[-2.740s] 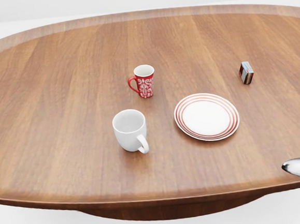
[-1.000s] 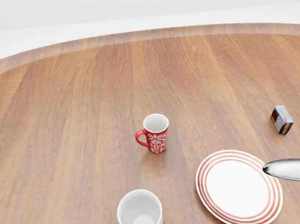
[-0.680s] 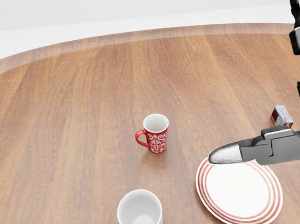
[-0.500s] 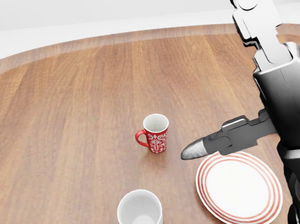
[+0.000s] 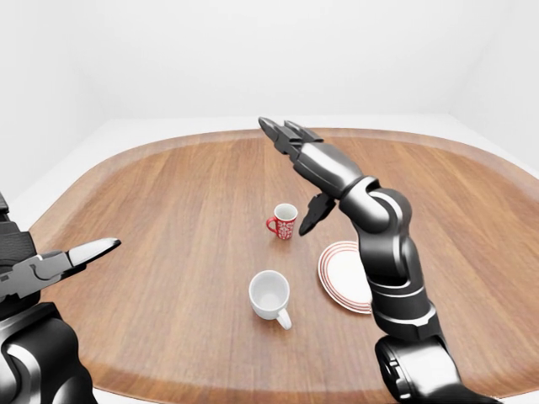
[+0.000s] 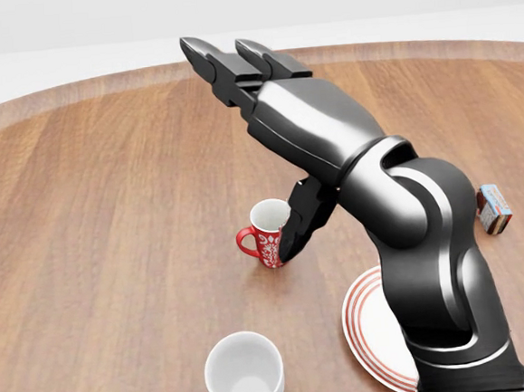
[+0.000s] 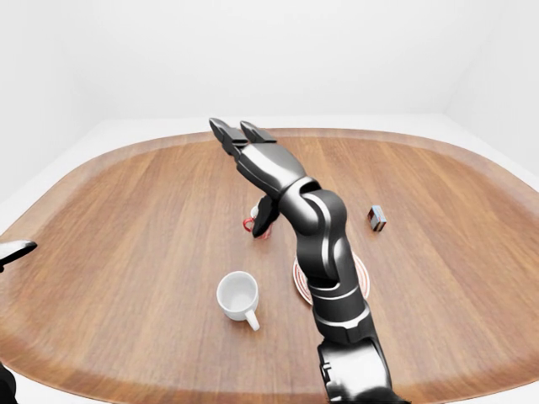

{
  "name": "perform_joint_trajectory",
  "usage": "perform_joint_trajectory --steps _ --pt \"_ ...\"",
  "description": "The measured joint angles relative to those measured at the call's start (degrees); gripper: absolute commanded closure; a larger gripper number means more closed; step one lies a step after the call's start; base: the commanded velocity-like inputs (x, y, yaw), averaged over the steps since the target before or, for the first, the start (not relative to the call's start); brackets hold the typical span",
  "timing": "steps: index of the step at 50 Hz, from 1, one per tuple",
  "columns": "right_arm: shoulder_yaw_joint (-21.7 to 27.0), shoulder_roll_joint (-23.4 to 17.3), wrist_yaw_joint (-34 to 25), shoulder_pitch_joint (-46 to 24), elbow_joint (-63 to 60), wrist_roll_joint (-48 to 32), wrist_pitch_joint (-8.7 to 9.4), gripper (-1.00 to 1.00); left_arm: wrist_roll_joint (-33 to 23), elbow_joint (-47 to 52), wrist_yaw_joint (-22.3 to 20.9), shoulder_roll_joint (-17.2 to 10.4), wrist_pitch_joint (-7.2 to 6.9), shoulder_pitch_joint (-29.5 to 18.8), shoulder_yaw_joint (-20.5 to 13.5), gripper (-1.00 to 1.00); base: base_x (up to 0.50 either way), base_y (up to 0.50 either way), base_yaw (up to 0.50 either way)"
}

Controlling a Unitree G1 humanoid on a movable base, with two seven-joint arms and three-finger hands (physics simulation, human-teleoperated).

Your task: Put the white mug on the plate.

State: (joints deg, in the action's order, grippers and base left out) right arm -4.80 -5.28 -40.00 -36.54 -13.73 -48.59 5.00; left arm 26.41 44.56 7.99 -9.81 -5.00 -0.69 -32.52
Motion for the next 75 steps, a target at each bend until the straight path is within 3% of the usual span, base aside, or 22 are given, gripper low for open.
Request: perform_joint_trajectory --steps 11,20,37,75 --pt "0.2 0.1 0.0 -8.5 11.8 -13.0 0.0 -1.0 0.1 -0.2 0.0 -0.1 0.0 -0.1 0.0 -1.0 0.0 0.0 0.0" --pt "0.1 0.6 0.0 -10.3 17.5 -20.6 0.0 -1.0 0.1 -0.4 0.0 -0.2 0.0 -0.2 0.1 -1.0 0.0 0.0 0.0" --pt "-1.4 2.9 0.0 -4.0 24.2 -28.2 0.0 -1.0 -0.1 -0.9 -0.2 0.1 0.0 0.0 0.4 -1.0 0.0 0.0 0.0" --pt "-6.7 8.4 0.0 10.0 24.3 -37.0 0.0 -1.0 -0.3 -0.9 -0.3 0.3 0.0 0.1 0.7 -1.0 0.0 0.0 0.0"
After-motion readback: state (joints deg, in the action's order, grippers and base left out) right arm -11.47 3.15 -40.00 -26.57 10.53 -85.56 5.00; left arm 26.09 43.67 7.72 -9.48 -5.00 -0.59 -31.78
